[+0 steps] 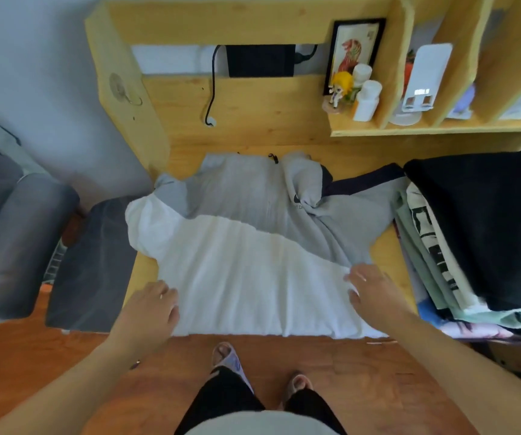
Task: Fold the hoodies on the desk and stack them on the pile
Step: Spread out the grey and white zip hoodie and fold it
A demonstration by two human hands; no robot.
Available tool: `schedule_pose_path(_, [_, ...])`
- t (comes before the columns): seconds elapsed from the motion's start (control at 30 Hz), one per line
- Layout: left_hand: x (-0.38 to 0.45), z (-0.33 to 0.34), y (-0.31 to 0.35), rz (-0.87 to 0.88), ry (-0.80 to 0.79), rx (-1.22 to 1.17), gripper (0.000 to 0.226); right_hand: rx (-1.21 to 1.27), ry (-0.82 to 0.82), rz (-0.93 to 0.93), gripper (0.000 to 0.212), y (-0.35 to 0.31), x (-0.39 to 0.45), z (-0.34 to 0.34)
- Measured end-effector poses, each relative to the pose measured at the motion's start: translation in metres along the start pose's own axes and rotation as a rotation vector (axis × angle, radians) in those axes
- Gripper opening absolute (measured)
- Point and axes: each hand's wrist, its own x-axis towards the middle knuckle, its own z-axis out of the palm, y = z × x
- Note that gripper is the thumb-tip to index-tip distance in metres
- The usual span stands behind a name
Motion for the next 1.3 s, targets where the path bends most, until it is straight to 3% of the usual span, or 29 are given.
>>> schedule_pose_path(0.07, [0.053, -0.01, -0.001, -0.048, 0.014, -0.092, 0.027, 0.105, -0.054, 0.16, 0.034, -0.019, 0.062, -0.025])
schedule_pose_path(0.13, [0.103, -0.014, -0.002, -0.069, -0.05, -0.157, 0.049, 0.266, -0.119, 0.306, 0.043, -0.03, 0.115, -0.035])
schedule_pose_path(0.27, [0.163, 0.004, -0.01, 0.09, -0.177, -0.138, 0.07, 0.347, -0.072, 0.447, 0.068, -0.033, 0.192, -0.025])
schedule_pose_path(0.33, [0.166, 0.024, -0.014, 0.132, -0.342, -0.052, 0.073, 0.216, -0.21, 0.376, 0.077, -0.032, 0.2, -0.009])
schedule_pose_path(0.4, [0.157, 0.026, -0.01, 0.187, -0.375, -0.041, 0.067, 0.074, -0.351, 0.275, 0.079, -0.037, 0.183, 0.013])
schedule_pose_path(0.5, [0.157, 0.005, -0.007, 0.214, -0.533, 0.013, 0.043, 0.027, -0.394, 0.184, 0.076, -0.051, 0.132, 0.041])
schedule_pose_path(0.57, [0.168, -0.015, -0.005, 0.217, -0.647, 0.033, 0.034, 0.178, -0.34, 0.159, 0.067, -0.047, 0.114, 0.038])
schedule_pose_path(0.63, [0.184, -0.026, 0.001, 0.184, -0.489, -0.042, 0.032, 0.358, -0.055, 0.361, 0.046, -0.03, 0.122, 0.015])
schedule_pose_path(0.7, [0.204, -0.027, 0.01, 0.15, -0.299, -0.158, 0.035, 0.441, 0.216, 0.798, 0.037, -0.006, 0.142, -0.013])
schedule_pose_path(0.77, [0.216, -0.016, 0.019, 0.147, -0.299, -0.216, 0.055, 0.59, 0.196, 1.314, 0.055, 0.022, 0.159, -0.027])
schedule_pose_path(0.83, [0.216, 0.0, 0.026, 0.121, -0.391, -0.172, 0.066, 0.865, 0.117, 1.542, 0.075, 0.038, 0.172, -0.027])
schedule_pose_path(0.93, [0.218, 0.012, 0.036, 0.04, -0.444, -0.135, 0.071, 1.363, 0.231, 1.37, 0.051, 0.044, 0.188, -0.03])
schedule_pose_path(1.0, [0.225, 0.011, 0.043, -0.004, -0.479, -0.168, 0.072, 1.469, 0.245, 1.176, 0.033, 0.019, 0.187, -0.048])
schedule_pose_path(1.03, [0.23, 0.013, 0.043, -0.013, -0.487, -0.18, 0.072, 1.311, 0.238, 1.078, 0.028, 0.006, 0.179, -0.054])
schedule_pose_path(1.1, [0.236, 0.02, 0.039, -0.006, -0.5, -0.182, 0.073, 0.664, 0.125, 0.699, 0.025, -0.017, 0.156, -0.049])
schedule_pose_path(1.13, [0.238, 0.025, 0.036, 0.006, -0.498, -0.172, 0.074, 0.308, -0.026, 0.464, 0.031, -0.03, 0.138, -0.044])
schedule_pose_path(1.17, [0.238, 0.029, 0.033, 0.012, -0.493, -0.157, 0.074, 0.062, -0.156, 0.309, 0.053, -0.038, 0.119, -0.03])
schedule_pose_path(1.23, [0.235, 0.032, 0.029, 0.015, -0.5, -0.148, 0.074, -0.16, -0.228, 0.159, 0.086, -0.046, 0.086, 0.002])
schedule_pose_path(1.3, [0.232, 0.032, 0.032, 0.02, -0.507, -0.138, 0.072, -0.101, -0.203, 0.14, 0.072, -0.042, 0.068, 0.018])
